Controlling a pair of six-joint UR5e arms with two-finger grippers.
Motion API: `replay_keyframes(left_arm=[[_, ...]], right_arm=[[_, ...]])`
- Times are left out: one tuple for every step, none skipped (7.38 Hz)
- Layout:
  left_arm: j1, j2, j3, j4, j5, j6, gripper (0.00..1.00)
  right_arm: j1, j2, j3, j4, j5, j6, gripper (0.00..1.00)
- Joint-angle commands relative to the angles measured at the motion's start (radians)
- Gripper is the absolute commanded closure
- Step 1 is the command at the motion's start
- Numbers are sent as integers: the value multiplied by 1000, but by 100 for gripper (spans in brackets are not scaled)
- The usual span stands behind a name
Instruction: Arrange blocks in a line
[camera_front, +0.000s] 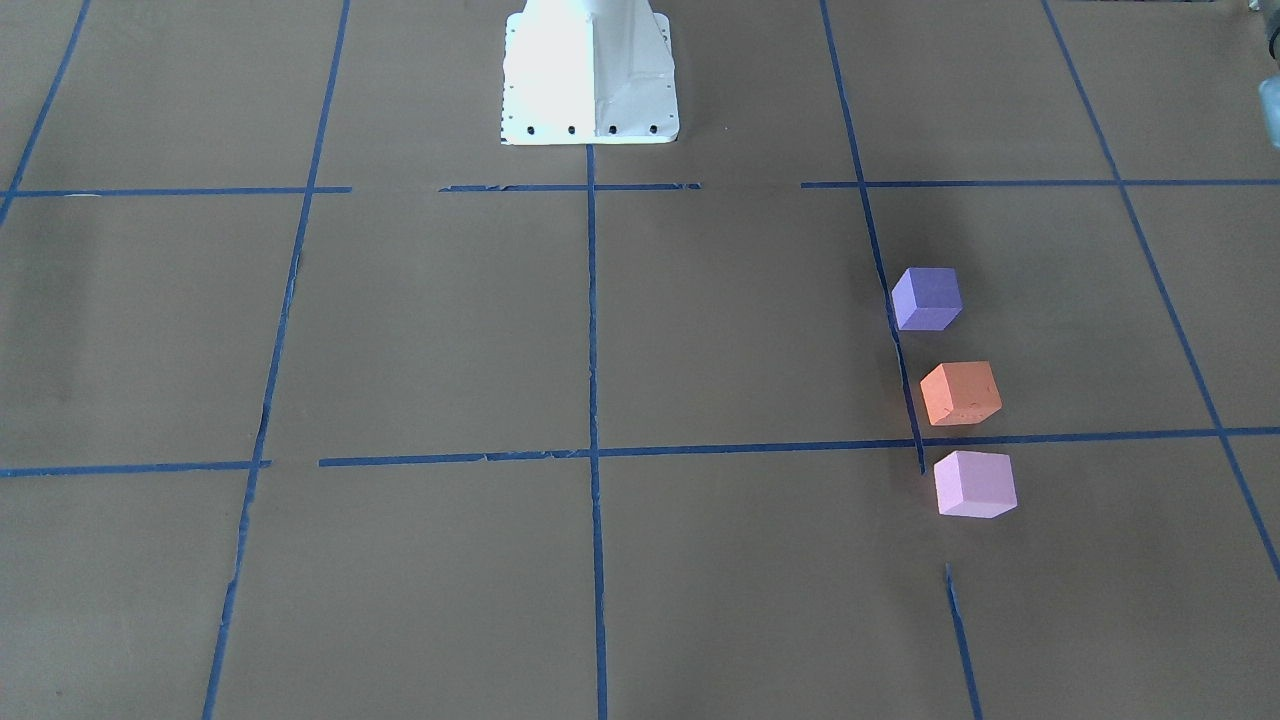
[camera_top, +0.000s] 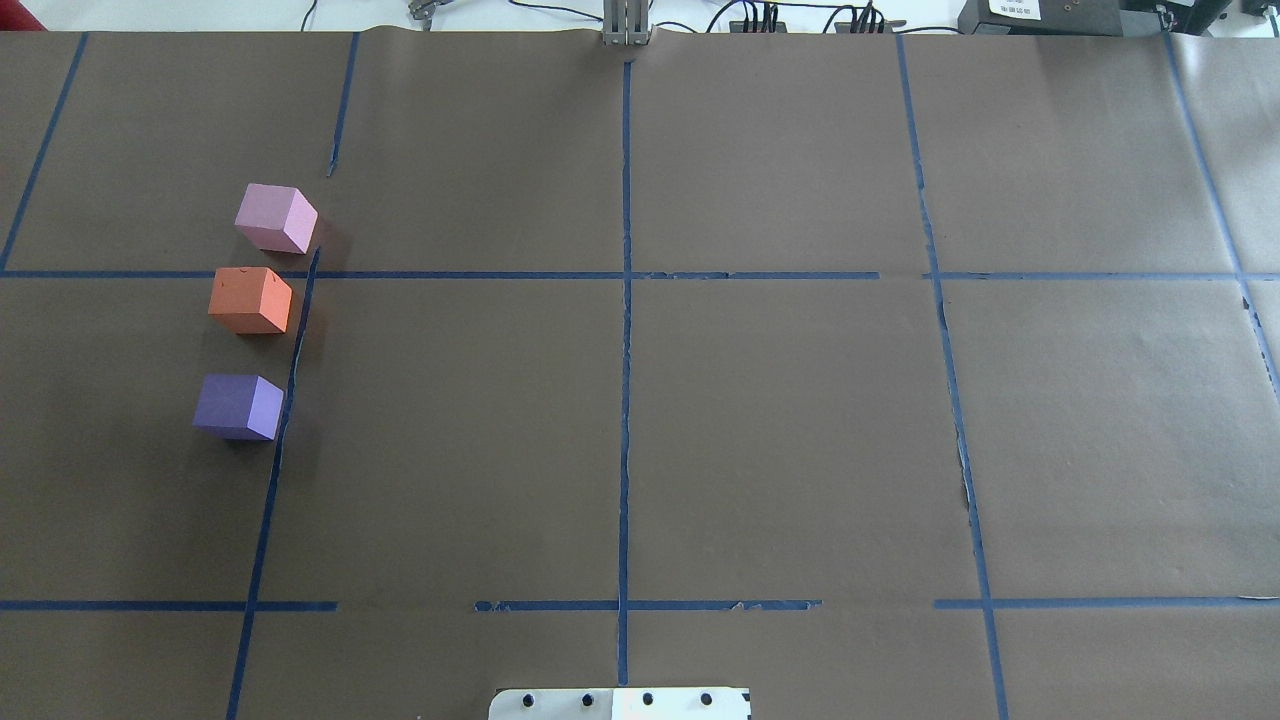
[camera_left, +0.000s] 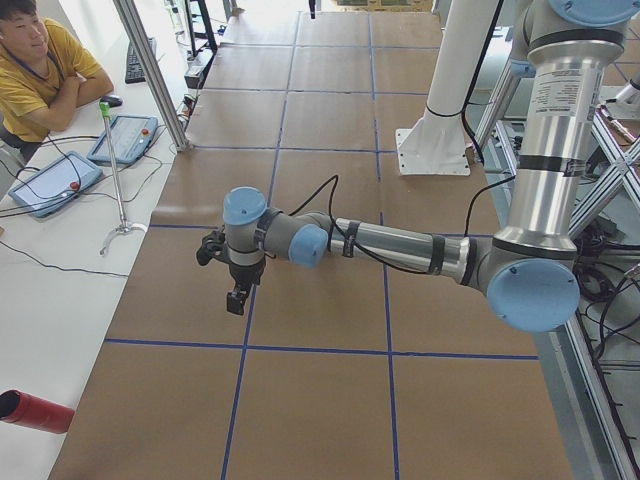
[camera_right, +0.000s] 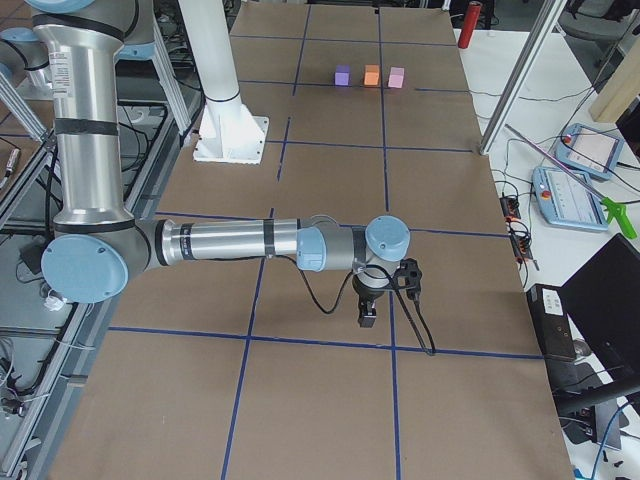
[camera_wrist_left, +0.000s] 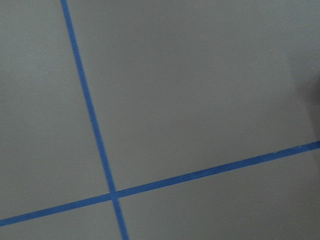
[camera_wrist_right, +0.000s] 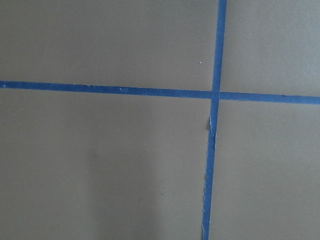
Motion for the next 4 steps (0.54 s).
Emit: replay_keyframes(left_arm=[[-38, 29, 18, 11, -3, 18, 0], [-41, 28, 29, 28, -50, 18, 0], [-44, 28, 31, 41, -81, 21, 0], [-44, 28, 31, 37, -82, 32, 0]], right_arm=[[0, 0, 0, 0, 0, 0, 0], [0, 0, 0, 0, 0, 0, 0], [0, 0, 1, 0, 0, 0, 0], [0, 0, 0, 0, 0, 0, 0]])
